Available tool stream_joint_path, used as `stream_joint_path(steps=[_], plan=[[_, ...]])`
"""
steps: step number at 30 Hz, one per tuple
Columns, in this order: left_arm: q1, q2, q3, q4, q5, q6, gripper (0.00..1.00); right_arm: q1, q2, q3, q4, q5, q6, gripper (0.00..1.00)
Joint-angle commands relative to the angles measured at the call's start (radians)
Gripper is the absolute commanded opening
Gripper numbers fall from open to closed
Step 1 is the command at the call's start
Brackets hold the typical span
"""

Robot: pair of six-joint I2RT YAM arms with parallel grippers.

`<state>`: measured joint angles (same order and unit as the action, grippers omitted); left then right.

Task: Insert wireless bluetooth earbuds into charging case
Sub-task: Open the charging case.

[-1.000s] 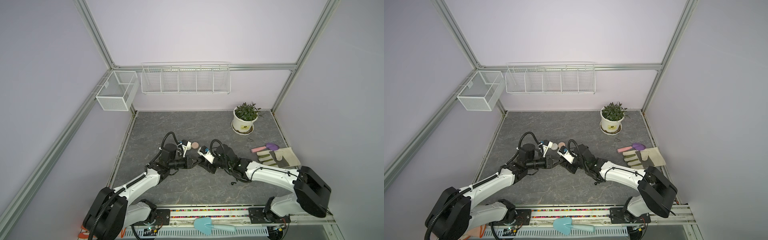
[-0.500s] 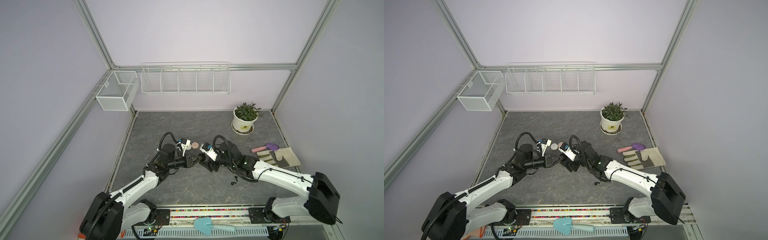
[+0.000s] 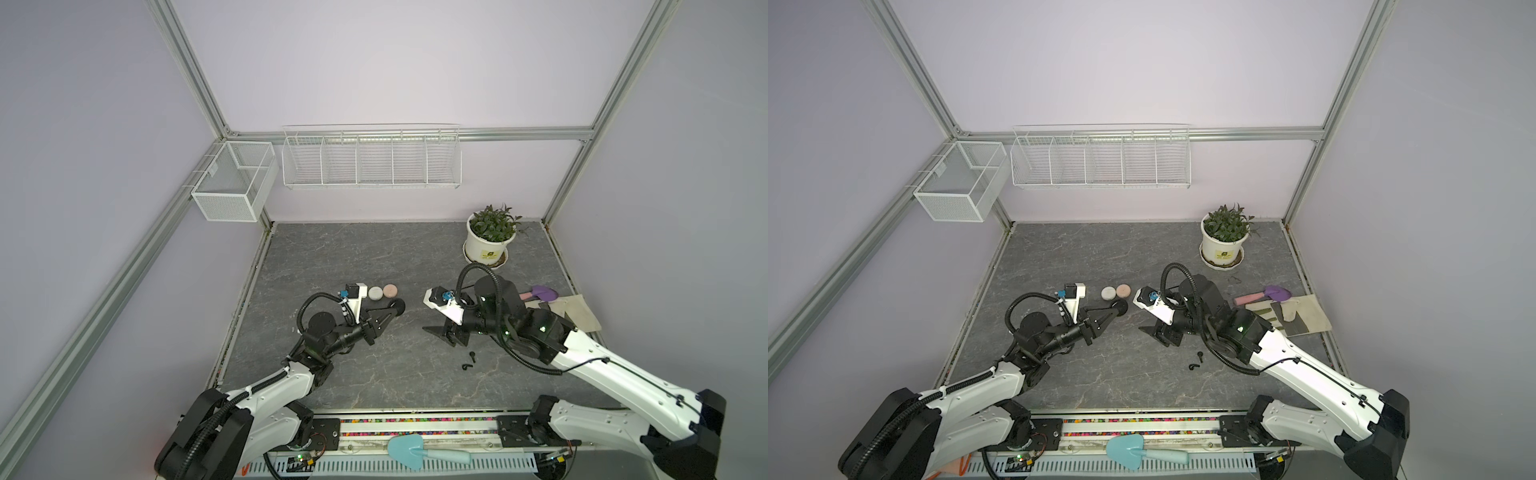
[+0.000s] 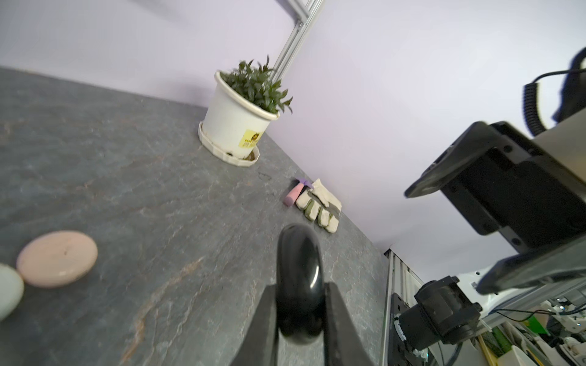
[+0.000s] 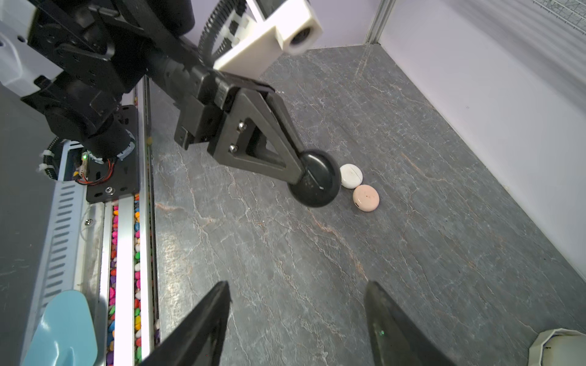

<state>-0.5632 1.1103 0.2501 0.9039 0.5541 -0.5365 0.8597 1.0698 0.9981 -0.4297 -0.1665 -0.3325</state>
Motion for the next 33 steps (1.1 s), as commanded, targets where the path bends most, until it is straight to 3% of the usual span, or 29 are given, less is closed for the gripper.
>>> stream_joint_path(steps=[1, 8, 14, 33], plan=[[-0.005, 0.039, 0.015, 0.227, 0.028, 0.057, 0.0, -0.011, 0.023, 0.043, -0.026, -0.014, -0.078, 0.68], [-0.006, 0.198, 0.036, 0.512, 0.217, 0.04, 0.0, -0.008, 0.1, 0.142, -0.076, 0.06, -0.178, 0.63], [-0.006, 0.246, 0.074, 0.509, 0.261, 0.024, 0.0, 0.021, 0.096, 0.122, 0.002, 0.112, -0.303, 0.63], [-0.005, 0.262, 0.076, 0.509, 0.293, 0.003, 0.0, 0.033, 0.238, 0.23, 0.047, 0.166, -0.351, 0.59]])
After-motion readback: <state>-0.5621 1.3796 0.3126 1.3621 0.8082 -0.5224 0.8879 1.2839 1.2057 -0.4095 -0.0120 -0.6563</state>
